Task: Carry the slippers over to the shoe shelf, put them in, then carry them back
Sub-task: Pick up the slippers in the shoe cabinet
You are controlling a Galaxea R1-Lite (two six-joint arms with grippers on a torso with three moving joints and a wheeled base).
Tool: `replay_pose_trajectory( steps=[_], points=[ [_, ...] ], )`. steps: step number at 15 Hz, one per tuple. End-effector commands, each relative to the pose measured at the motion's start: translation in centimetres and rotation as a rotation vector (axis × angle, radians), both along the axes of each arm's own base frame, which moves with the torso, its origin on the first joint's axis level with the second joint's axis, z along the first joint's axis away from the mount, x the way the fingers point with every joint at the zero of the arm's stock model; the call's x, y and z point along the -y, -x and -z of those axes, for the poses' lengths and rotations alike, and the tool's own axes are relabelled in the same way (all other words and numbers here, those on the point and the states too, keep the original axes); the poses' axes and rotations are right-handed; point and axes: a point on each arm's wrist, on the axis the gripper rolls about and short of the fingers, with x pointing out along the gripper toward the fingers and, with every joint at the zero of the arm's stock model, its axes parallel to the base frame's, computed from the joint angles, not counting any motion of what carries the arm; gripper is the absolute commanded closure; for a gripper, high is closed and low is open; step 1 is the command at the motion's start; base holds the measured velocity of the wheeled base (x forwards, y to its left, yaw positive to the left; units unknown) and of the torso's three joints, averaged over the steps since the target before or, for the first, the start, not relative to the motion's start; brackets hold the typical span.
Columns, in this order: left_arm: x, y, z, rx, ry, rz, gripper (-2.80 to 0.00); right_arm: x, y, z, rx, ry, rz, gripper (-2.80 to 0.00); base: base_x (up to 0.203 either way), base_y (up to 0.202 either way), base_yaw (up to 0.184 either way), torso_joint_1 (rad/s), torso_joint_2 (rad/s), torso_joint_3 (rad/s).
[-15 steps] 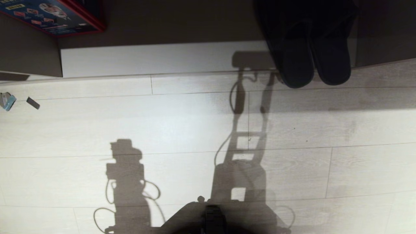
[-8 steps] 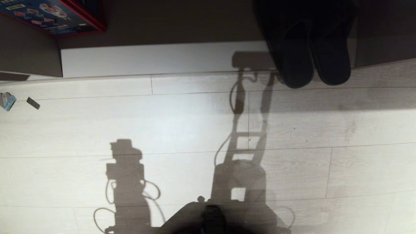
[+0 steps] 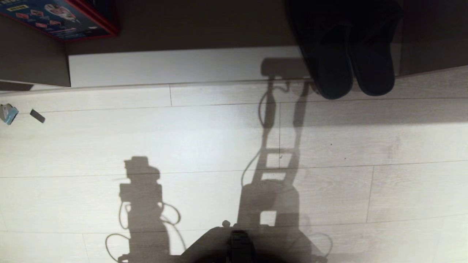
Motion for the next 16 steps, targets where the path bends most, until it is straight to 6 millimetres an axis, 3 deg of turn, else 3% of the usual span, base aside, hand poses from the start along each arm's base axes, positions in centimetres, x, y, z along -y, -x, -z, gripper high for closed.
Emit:
replay_pose_trajectory(
  steps=[1,8,16],
  points=[
    [0.0,0.0,0.0,0.001,0.000,0.000,0.00,0.0,-1.4,2.1,-0.013,-0.014,0.022,0.00,0.000,0.000,0.000,0.000,0.00,0.000],
    [0.0,0.0,0.0,0.001,-0.001,0.000,0.00,0.0,-4.7,7.6,-0.066,-0.025,0.037,0.00,0.000,0.000,0.000,0.000,0.00,0.000],
    [0.0,0.0,0.0,0.001,-0.003,0.000,0.00,0.1,-4.5,7.7,-0.126,-0.040,0.056,0.00,0.000,0.000,0.000,0.000,0.00,0.000]
  ],
)
